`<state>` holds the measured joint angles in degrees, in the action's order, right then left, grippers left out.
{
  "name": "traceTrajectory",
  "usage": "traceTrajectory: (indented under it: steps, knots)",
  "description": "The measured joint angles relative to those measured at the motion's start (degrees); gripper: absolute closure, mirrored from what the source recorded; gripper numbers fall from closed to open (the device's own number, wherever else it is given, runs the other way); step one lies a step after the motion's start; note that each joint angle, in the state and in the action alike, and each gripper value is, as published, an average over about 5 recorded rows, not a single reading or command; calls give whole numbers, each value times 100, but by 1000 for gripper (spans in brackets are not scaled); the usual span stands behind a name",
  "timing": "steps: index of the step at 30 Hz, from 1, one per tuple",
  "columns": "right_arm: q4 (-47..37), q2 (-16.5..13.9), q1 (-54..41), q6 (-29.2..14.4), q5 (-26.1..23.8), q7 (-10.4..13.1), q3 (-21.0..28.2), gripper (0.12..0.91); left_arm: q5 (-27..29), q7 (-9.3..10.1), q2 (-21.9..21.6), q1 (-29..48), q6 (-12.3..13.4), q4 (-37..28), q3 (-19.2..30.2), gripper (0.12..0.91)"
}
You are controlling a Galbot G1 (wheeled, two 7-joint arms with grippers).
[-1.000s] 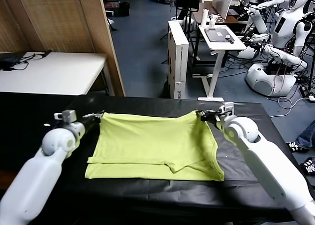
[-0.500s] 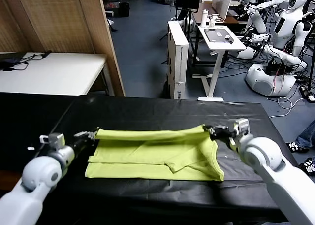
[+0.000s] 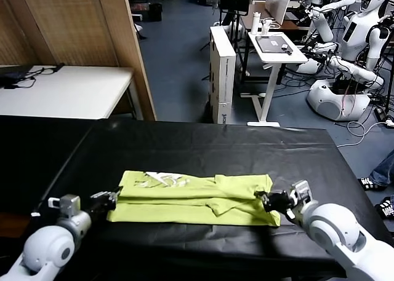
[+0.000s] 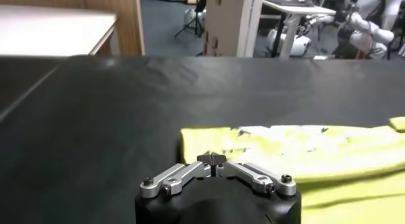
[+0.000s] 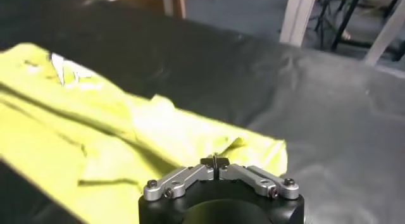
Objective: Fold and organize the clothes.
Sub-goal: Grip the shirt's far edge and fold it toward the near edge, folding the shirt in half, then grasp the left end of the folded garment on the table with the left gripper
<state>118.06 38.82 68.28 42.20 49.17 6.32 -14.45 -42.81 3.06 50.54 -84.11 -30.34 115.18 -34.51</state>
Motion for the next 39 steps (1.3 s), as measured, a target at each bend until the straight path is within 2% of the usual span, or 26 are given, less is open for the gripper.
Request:
traceTrajectory:
  steps: [6,7,9,11,17,20,22,25,29,35,39]
  knots:
    - [90,-39,57,0,104,-62,-22,878,21,11,10,-133,-27,-35,-95,883]
    - [114,-47,63,0,120,-72,-37,859,16,16,14,-152,-43,-33,-106,883]
    - [172,-72,83,0,156,-90,-81,781,7,32,32,-179,-82,-13,-119,873]
    - [237,-101,117,0,196,-93,-134,654,5,67,63,-199,-130,21,-129,820]
    - [420,-106,226,0,278,-98,-356,281,12,130,140,-254,-210,98,-221,467]
    - [426,-57,234,0,287,-116,-483,158,64,115,189,-204,-181,36,-259,279]
    - [386,-6,209,0,289,-79,-535,132,96,107,217,-126,-155,-51,-279,186]
    - [247,135,121,-49,275,93,-554,120,110,106,251,33,-121,-190,-288,132]
    - [-62,467,-69,-323,176,267,-561,119,168,118,312,298,-104,-307,-191,124]
    - [-592,958,-347,-557,-1,305,-590,118,306,156,464,817,-111,-514,94,123]
    - [-834,1154,-402,-602,-56,324,-612,118,369,167,597,1190,-116,-715,319,123]
